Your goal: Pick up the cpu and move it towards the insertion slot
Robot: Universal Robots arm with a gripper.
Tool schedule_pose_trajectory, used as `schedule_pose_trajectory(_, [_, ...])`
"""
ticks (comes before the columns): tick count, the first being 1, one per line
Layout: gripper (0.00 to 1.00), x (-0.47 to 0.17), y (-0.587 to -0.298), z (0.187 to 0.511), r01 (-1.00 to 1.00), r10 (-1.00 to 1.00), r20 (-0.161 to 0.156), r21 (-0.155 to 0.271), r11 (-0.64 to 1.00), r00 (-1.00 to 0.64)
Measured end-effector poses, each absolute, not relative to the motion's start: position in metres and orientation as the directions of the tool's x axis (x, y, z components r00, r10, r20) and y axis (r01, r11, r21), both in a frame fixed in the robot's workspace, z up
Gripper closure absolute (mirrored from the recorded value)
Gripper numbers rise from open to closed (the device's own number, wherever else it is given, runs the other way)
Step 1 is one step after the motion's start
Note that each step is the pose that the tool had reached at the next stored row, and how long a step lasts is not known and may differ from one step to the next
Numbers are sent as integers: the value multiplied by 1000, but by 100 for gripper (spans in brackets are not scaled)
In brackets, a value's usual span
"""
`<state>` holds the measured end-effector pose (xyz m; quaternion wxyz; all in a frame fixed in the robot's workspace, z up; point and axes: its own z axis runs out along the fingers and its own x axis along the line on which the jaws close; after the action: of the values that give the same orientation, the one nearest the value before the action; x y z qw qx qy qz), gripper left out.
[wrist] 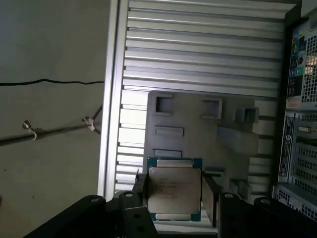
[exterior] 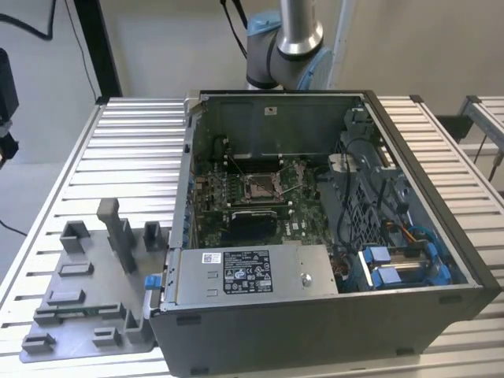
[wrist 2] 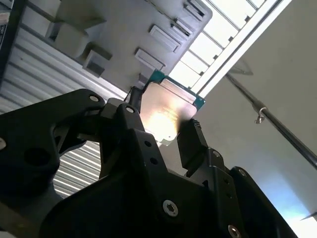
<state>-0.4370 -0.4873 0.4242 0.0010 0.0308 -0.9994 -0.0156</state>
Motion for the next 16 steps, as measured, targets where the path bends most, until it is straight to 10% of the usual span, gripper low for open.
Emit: schedule_pose_trajectory(16, [100,-409,-487,447,-63,-63,1,30,998,-998])
